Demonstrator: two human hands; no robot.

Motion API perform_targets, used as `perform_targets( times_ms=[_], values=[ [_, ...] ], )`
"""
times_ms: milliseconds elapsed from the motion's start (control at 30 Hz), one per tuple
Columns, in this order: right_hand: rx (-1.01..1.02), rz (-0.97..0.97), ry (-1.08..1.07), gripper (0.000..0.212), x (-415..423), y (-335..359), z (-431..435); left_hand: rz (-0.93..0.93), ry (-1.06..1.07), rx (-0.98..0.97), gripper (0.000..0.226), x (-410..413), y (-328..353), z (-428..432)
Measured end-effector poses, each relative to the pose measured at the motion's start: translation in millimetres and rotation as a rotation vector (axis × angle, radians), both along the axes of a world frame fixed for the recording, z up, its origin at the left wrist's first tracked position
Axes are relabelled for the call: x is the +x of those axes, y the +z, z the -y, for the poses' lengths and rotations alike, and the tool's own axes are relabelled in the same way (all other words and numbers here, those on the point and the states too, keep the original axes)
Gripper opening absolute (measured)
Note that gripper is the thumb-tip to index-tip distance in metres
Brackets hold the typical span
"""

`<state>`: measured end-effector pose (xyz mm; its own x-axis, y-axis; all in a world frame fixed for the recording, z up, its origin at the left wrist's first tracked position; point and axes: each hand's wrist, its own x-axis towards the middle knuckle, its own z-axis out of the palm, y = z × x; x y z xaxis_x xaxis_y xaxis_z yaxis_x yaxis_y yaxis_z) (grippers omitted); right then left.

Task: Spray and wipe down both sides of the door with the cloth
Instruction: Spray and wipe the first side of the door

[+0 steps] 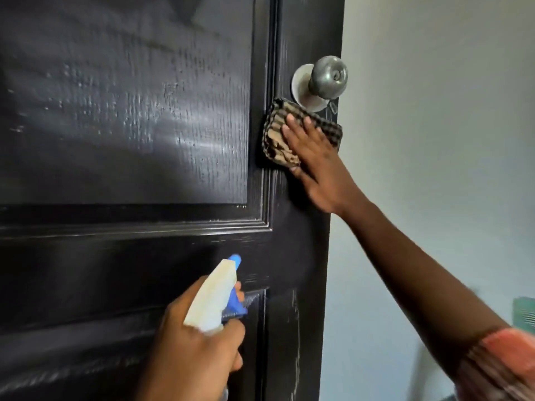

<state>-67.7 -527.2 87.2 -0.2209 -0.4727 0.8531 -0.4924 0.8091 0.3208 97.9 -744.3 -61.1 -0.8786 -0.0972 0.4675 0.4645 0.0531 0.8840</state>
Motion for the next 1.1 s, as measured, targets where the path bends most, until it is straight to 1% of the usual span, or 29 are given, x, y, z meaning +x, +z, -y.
perform_targets(
  times_ms=[67,133,200,267,333,367,400,500,567,600,667,733,833,900,1000,1067,1100],
  values=[
    [0.018,-0.021,0.036,0.058,-2,-26,0,-0.007,0.042,0.032,0.074,10,12,-6],
    [0.098,-0.001,0.063,0.058,-1,-77,-1,0.017,0.060,0.054,0.065,15,17,-6],
    [0.248,0.048,0.021,0.063,3,-140,-5,0.005,0.073,0.015,0.058,19,22,-8],
    [0.411,0.054,-0.025,0.066,5,-174,-20,-0.005,0.068,-0.004,0.049,25,26,-11],
    [0.480,0.038,-0.019,0.065,-1,-160,-30,-0.006,0.086,-0.019,0.042,27,28,-13],
    [0.470,0.055,0.002,0.064,-5,-140,-30,-0.005,0.093,-0.023,0.041,27,28,-14],
    [0.428,0.059,0.024,0.064,-6,-114,-27,-0.001,0.096,-0.010,0.041,27,28,-15],
    [0.208,0.035,0.060,0.061,-9,-23,-17,0.008,0.116,0.002,0.050,27,27,-21],
    [0.091,-0.005,0.054,0.061,-9,17,-13,0.015,0.138,0.006,0.056,27,26,-24],
    [0.063,-0.030,0.045,0.061,-10,22,-10,0.018,0.148,0.001,0.058,26,25,-25],
    [0.071,-0.072,0.022,0.060,-12,2,-4,0.030,0.156,0.000,0.059,27,24,-27],
    [0.158,-0.088,0.034,0.059,-11,-42,-5,0.044,0.166,0.003,0.056,29,25,-28],
    [0.309,-0.029,0.048,0.064,-9,-108,-15,0.036,0.192,-0.059,0.046,29,31,-31],
    [0.374,-0.027,0.019,0.064,-9,-126,-25,0.034,0.190,-0.091,0.044,29,34,-36],
    [0.353,-0.019,0.051,0.062,-14,-99,-33,0.021,0.176,-0.070,0.051,27,36,-39],
    [0.226,-0.032,0.062,0.060,-17,-57,-28,0.007,0.174,-0.063,0.051,24,38,-38],
    [0.125,-0.052,0.073,0.059,-18,-30,-26,0.016,0.169,-0.066,0.051,21,38,-37]
  ],
)
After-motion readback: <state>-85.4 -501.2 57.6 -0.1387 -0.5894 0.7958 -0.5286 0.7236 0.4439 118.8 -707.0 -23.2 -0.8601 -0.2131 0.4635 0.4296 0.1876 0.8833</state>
